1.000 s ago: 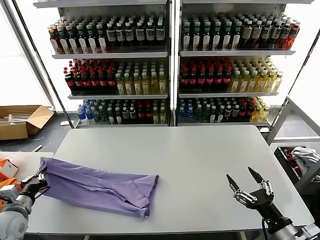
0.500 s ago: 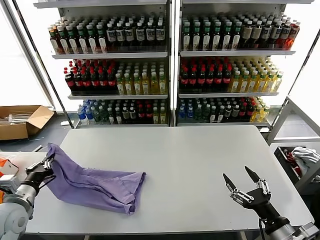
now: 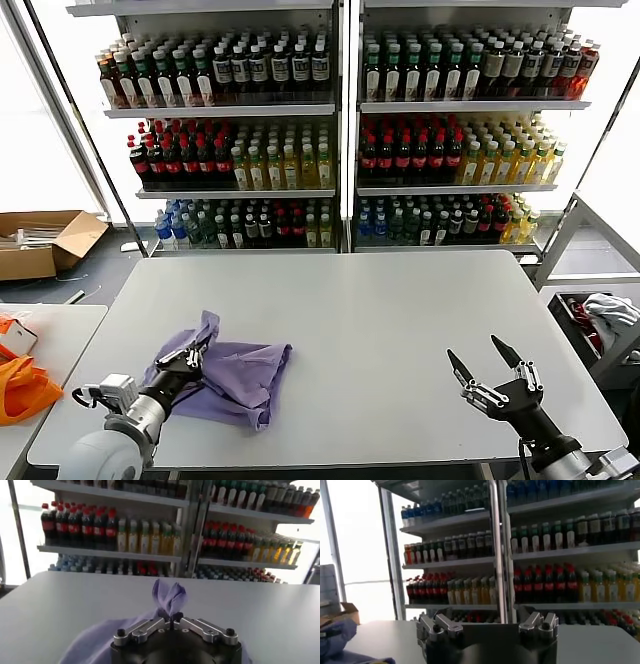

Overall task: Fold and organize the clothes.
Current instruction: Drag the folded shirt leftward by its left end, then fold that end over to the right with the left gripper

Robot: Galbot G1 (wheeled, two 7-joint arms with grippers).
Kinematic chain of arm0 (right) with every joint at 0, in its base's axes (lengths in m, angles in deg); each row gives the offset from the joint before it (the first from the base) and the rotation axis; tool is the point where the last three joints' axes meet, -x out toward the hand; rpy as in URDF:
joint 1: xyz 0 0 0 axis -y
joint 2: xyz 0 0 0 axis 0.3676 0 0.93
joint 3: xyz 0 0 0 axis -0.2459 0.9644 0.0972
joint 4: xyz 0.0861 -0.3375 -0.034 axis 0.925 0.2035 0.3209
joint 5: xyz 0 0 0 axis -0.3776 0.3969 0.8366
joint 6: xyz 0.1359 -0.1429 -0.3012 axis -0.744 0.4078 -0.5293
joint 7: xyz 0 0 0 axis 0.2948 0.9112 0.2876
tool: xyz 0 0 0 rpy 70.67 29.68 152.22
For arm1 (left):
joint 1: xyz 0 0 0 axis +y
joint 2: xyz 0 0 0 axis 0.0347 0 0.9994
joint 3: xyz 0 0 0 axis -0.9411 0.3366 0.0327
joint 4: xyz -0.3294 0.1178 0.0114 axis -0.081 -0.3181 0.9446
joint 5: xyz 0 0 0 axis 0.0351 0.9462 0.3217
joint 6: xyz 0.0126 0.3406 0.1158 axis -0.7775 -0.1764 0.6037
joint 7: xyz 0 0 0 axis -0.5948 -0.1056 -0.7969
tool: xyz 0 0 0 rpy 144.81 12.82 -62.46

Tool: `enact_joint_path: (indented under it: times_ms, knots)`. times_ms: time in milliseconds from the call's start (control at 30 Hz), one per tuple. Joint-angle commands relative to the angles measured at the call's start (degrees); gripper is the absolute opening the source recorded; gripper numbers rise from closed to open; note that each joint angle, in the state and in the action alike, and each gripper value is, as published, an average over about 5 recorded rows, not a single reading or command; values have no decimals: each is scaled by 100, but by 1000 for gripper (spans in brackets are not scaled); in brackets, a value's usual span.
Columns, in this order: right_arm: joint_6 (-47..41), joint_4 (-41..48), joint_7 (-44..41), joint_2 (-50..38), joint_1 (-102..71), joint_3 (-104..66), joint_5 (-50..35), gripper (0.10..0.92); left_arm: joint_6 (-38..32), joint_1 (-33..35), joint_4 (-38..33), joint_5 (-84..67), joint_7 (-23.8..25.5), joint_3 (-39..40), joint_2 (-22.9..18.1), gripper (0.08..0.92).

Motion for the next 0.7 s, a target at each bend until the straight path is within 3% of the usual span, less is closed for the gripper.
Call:
enact_joint_path:
  times_ms: [33, 400, 700]
  knots:
    - [-24, -23, 13, 18, 24, 71, 28, 823, 92, 32, -271, 347, 35, 896, -464, 93]
    - [-24, -48, -6, 64, 36, 185, 41, 823, 172, -93, 3, 507, -251, 1081, -854, 102]
    - [4, 24, -21, 95, 18, 164, 55, 823, 266, 217, -775, 116, -310, 835, -856, 333]
